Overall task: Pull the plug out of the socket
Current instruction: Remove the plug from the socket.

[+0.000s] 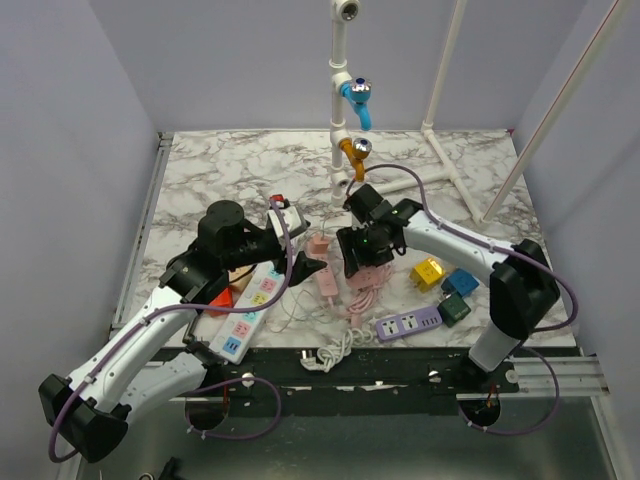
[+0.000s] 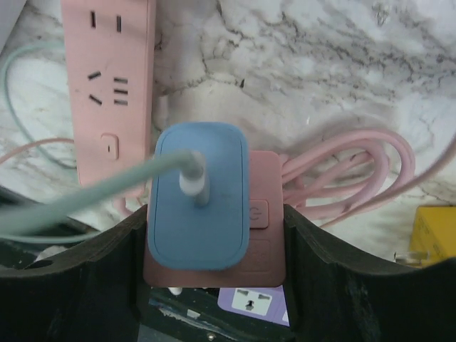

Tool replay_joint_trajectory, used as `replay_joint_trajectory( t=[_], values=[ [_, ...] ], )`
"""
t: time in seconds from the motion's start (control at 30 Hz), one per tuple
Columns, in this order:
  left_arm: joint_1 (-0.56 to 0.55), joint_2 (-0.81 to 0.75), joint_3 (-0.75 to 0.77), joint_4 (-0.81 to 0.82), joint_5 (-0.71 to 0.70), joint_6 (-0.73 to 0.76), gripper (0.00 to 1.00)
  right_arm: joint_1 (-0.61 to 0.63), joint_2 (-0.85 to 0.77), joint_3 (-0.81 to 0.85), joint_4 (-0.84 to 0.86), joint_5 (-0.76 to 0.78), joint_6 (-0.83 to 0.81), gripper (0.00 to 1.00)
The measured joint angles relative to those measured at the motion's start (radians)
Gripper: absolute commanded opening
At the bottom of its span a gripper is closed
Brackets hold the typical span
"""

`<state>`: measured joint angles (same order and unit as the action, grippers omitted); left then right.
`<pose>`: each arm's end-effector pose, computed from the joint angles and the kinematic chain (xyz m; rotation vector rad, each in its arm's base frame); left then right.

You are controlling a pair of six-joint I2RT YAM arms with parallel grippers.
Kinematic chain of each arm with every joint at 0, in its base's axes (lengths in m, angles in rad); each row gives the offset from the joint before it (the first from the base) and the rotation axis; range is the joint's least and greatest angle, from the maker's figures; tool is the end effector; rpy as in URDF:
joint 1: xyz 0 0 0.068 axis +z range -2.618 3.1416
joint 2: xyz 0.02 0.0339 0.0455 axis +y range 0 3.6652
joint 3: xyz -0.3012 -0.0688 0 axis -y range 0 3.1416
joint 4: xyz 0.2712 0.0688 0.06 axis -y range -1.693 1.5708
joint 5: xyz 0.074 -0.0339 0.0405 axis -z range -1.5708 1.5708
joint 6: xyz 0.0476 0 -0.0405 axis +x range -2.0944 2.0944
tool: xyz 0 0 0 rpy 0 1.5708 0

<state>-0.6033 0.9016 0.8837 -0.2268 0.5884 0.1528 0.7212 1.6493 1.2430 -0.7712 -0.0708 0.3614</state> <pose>0.1625 -0.1441 0.3774 1.0637 1.5207 -0.8484 0.2704 0.2422 0.2495 -0.5235 2.7677 0.3746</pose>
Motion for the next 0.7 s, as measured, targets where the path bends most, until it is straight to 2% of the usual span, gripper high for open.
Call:
replay_joint_trajectory(
  t=[0.1, 0.17, 0.3, 0.57, 0.63, 0.7],
  values=[
    [0.0, -0.007, 0.0, -0.001, 0.004, 0.003, 0.98, 0.019, 0.106, 0.099, -0.04, 0.043, -0.021, 0.01],
    [0.0, -0.01, 0.0, -0.001, 0.004, 0.005, 0.98, 0.039, 0.2, 0.164, -0.053, 0.093, -0.042, 0.07],
    [0.002, -0.021, 0.0, -0.002, 0.005, 0.009, 0.99, 0.069, 0.312, 0.179, -0.056, 0.17, -0.065, 0.16],
    [0.002, -0.028, -0.001, -0.008, 0.011, 0.019, 0.98, 0.081, 0.25, 0.091, 0.01, 0.232, -0.047, 0.67],
    [0.004, -0.029, -0.002, -0.008, 0.014, 0.02, 0.98, 0.081, 0.21, 0.046, 0.035, 0.238, -0.037, 0.77],
    [0.006, -0.031, -0.007, -0.007, 0.015, 0.021, 0.98, 0.082, 0.162, -0.014, 0.07, 0.242, -0.02, 0.99]
  ],
)
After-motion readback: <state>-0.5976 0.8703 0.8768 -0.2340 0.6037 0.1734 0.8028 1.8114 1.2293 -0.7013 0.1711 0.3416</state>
